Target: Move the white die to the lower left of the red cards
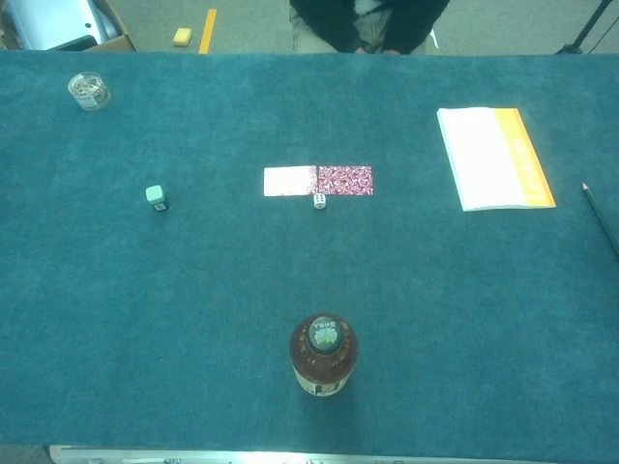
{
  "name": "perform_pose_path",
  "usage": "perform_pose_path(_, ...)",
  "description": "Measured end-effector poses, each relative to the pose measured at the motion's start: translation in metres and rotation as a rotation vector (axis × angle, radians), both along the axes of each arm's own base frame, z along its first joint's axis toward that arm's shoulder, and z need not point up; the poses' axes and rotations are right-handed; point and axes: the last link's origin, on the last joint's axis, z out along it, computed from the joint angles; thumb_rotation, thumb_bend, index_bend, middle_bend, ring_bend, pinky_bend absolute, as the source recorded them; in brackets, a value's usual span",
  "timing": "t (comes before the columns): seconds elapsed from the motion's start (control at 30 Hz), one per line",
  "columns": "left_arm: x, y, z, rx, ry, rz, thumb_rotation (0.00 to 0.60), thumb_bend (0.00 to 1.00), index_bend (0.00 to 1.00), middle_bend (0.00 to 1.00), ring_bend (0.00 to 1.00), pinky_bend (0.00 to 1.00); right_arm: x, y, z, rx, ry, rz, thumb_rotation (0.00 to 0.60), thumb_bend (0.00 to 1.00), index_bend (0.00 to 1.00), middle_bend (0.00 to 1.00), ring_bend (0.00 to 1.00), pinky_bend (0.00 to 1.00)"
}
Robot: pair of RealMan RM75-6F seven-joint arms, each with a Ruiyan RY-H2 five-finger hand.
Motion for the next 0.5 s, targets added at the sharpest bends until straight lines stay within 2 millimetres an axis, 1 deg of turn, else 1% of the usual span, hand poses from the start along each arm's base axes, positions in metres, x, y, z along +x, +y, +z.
perform_pose_path(0.07, 0.001, 0.0, 0.001, 0.002, -0.002, -0.002, 0.6, 0.44, 0.27, 0.19, 0.04, 0.05, 0.008, -0.009, -0.006, 0.051, -0.014, 0.031, 0.6, 0.27, 0.4, 0.23, 0.06, 0.01)
perform_pose_path(0.2, 0.001, -0.002, 0.002, 0.005, -0.003, -0.003, 0.6, 0.44, 0.27, 0.19, 0.04, 0.05, 0.028, -0.031, -0.019, 0.123, -0.016, 0.105, 0.6, 0.28, 0.43, 0.25, 0.06, 0.01)
perform_pose_path(0.33, 0.001, -0.005, 0.003, 0.012, -0.002, -0.003, 0.6, 0.44, 0.27, 0.18, 0.04, 0.05, 0.046, -0.053, -0.037, 0.175, -0.015, 0.149, 0.6, 0.28, 0.44, 0.25, 0.06, 0.02)
perform_pose_path(0.5, 0.002, -0.009, 0.006, 0.019, 0.001, -0.006, 0.6, 0.44, 0.27, 0.18, 0.04, 0.05, 0.063, -0.082, -0.066, 0.239, -0.003, 0.16, 0.6, 0.28, 0.44, 0.25, 0.06, 0.02)
